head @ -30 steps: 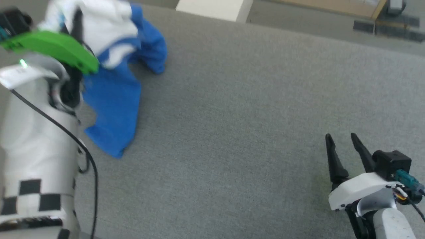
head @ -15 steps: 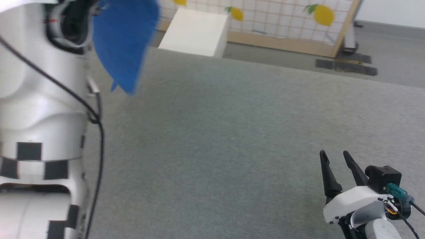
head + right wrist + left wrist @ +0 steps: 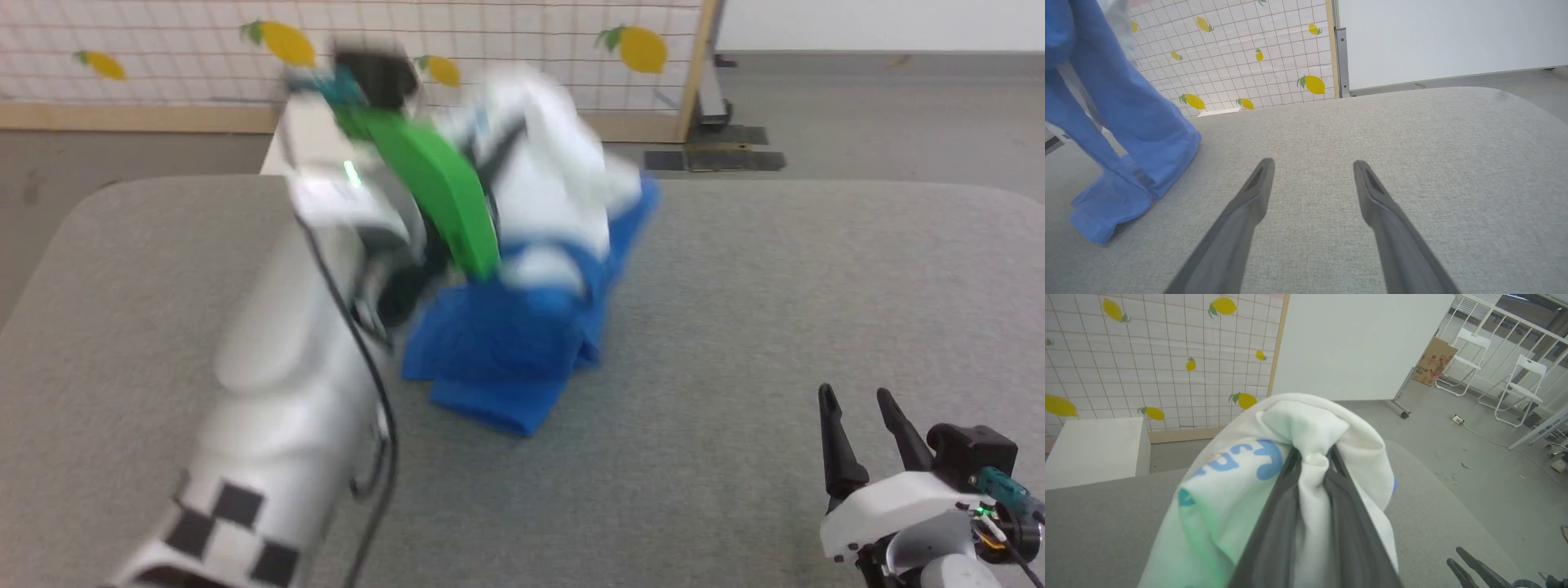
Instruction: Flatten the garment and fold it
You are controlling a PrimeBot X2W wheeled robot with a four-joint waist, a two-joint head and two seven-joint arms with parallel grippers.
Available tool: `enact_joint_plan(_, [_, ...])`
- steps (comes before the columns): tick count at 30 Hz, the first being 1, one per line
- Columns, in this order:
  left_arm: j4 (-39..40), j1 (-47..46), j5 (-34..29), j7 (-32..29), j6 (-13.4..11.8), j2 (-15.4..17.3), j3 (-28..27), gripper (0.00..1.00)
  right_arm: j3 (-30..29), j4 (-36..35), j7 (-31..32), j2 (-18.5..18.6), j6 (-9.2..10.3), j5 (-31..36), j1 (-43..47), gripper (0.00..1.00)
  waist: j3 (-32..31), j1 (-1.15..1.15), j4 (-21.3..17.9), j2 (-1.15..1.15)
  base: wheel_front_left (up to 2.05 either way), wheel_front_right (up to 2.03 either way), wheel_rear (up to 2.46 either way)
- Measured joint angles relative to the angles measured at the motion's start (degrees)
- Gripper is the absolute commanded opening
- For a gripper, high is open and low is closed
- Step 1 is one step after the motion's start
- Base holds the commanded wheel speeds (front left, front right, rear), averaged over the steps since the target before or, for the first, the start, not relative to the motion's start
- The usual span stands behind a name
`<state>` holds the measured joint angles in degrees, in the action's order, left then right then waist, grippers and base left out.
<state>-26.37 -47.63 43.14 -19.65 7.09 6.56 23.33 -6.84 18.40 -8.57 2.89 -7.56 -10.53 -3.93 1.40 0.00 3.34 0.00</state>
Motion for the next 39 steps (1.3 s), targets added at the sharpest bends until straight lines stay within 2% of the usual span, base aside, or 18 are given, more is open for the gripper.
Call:
enact_joint_plan(9, [-9.02,15.91,2.66,-6.79,0.00,-1.49,15.13,0.00,-0.09,-1.20,0.75,0.00,0.00,0.24,1.41,1.00,-0.06,0.00,-2.58,0.00,0.00,0.00,0.00])
enact_joint_plan(14, [-10.91,19.01,5.68,-8.68,0.00,-1.67,18.33,0.00,0.40,-1.46,0.99,-0.02,0.00,0.07,1.72,1.00,-0.46,0.00,-2.11,0.00,0.00,0.00,0.00])
enact_joint_plan(15, [-10.88,18.99,6.36,-8.44,0.00,-1.72,17.94,0.09,0.45,-1.53,0.99,-0.03,0.00,-0.05,1.73,1.00,-0.59,0.00,-1.94,0.00,0.00,0.00,0.00])
enact_joint_plan(16, [-10.78,18.96,7.16,-8.03,0.00,-1.78,17.30,0.45,0.53,-1.55,0.99,-0.03,0.00,-0.07,1.75,1.00,-0.75,0.00,-1.74,0.00,0.00,0.00,0.00])
enact_joint_plan(17, [-10.70,18.87,7.86,-7.57,0.00,-1.79,16.61,1.00,0.56,-1.55,0.99,-0.03,0.00,-0.10,1.79,1.00,-0.92,0.00,-1.59,0.00,0.00,0.00,0.00])
enact_joint_plan(20, [-9.29,18.11,10.16,-5.08,-0.07,-1.49,12.74,1.00,0.60,-1.54,0.99,-0.03,0.00,-0.13,1.98,1.00,-1.67,0.00,-1.03,0.00,0.00,0.00,0.00])
enact_joint_plan(21, [-6.42,16.57,12.26,-0.47,-0.89,-0.25,7.69,1.00,0.68,-1.38,0.98,-0.03,0.00,-0.48,2.66,1.00,-2.74,0.00,-0.48,0.00,0.00,0.00,0.00])
enact_joint_plan(25, [-2.16,15.97,12.16,9.68,-2.71,3.44,1.23,1.00,0.81,-1.03,0.94,-0.04,0.00,-0.94,3.44,1.00,-4.01,0.00,0.19,0.00,0.00,0.00,0.00])
enact_joint_plan(28, [0.98,16.99,8.13,19.28,-4.30,7.62,-1.76,1.00,0.86,-1.00,0.92,-0.02,0.00,-1.15,3.65,1.00,-4.68,0.00,0.86,0.00,0.00,0.00,0.00])
enact_joint_plan(33, [3.80,23.26,-0.60,30.44,-8.06,12.91,-1.89,1.00,0.92,-1.25,1.00,-0.04,0.00,-1.18,3.71,1.00,-4.81,0.00,1.66,0.00,0.00,0.00,0.00])
enact_joint_plan(39, [8.47,31.79,-9.42,34.07,-11.90,13.79,-0.63,1.00,0.92,-1.74,3.23,-0.03,0.00,-1.12,3.64,1.00,-3.80,0.00,2.40,0.00,0.00,0.00,0.00])
